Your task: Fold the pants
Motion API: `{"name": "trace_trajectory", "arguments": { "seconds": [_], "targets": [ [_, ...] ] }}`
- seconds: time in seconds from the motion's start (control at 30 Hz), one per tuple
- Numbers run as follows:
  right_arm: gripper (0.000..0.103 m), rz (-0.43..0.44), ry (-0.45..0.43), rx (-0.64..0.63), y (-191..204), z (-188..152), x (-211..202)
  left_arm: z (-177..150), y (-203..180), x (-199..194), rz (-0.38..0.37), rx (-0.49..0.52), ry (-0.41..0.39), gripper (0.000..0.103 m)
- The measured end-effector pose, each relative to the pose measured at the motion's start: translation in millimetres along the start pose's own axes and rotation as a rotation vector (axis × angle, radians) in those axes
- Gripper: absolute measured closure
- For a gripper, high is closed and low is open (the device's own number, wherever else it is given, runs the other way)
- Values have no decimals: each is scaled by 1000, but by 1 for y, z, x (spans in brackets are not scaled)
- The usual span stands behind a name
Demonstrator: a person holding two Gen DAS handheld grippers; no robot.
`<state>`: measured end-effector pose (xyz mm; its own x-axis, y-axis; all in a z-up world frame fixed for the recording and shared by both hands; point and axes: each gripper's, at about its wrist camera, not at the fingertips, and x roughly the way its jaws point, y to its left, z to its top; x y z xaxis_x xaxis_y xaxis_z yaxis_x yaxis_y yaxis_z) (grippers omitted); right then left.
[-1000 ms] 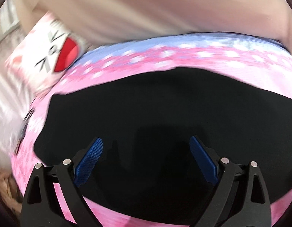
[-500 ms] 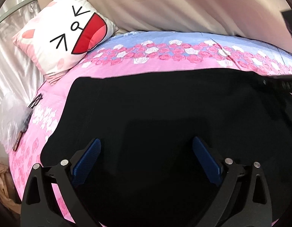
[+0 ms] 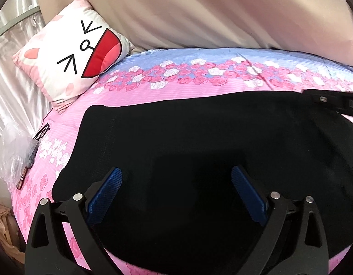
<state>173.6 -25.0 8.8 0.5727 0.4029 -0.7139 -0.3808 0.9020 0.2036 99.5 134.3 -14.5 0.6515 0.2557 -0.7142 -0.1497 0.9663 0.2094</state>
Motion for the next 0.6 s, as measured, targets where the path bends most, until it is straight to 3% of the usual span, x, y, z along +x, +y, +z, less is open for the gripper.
{"name": "trace_trajectory", "arguments": {
  "seconds": [0.23, 0.4, 0.6],
  "targets": [
    [97, -130, 7, 70, -54, -73, -63, -4, -23, -19, -49, 21, -8, 8],
    [97, -275, 6, 223, -132, -128, -110, -7, -60, -41, -99, 81, -26, 8],
    [103, -472, -78, 444, -243, -185, -187, -11, -112, -61, -142, 173, -31, 8]
  ]
}}
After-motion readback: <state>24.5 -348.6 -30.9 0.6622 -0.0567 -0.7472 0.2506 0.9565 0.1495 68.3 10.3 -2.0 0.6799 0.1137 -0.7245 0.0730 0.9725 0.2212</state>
